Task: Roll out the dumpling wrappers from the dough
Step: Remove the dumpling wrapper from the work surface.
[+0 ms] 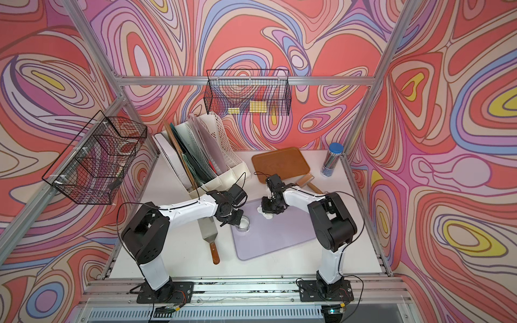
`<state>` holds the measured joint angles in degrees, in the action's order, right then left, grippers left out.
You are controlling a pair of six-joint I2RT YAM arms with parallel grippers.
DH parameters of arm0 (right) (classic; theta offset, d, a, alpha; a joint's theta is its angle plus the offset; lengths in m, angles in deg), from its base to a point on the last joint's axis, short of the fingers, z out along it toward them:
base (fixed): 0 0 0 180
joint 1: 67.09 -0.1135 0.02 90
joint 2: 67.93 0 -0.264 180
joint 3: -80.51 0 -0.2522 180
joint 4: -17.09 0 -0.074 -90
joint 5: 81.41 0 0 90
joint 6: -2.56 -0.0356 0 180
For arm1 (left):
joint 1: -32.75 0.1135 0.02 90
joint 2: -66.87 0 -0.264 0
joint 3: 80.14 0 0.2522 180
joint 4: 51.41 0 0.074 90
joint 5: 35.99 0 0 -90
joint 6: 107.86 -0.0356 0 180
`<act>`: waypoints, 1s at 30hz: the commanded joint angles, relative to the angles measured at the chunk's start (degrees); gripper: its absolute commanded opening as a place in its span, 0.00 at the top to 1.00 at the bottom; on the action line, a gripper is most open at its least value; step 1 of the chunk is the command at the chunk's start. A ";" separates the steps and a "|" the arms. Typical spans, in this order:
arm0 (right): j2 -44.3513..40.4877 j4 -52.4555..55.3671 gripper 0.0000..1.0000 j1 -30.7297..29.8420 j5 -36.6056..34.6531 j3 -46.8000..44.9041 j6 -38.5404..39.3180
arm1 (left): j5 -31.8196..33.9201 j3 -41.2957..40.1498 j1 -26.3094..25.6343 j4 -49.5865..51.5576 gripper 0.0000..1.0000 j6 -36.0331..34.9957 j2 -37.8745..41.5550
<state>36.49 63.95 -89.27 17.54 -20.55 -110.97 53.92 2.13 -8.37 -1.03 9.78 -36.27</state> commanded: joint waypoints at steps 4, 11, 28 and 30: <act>-7.56 8.96 0.87 3.24 -7.08 0.37 5.00 | 1.05 -1.19 1.22 5.38 1.00 0.17 -1.42; -14.84 2.19 0.86 3.19 8.63 -1.51 5.09 | -1.47 2.51 1.16 5.38 1.00 0.52 -3.69; -15.12 -7.42 0.86 1.04 18.78 -8.39 2.34 | 1.11 12.79 -2.98 4.70 1.00 0.72 -10.08; -15.06 -7.29 0.85 1.03 18.81 -8.41 2.63 | 2.21 12.61 -3.00 5.03 1.00 0.33 -9.19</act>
<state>21.34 57.39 -87.93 35.70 -28.63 -108.71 53.30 14.39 -11.32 2.73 10.43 -45.01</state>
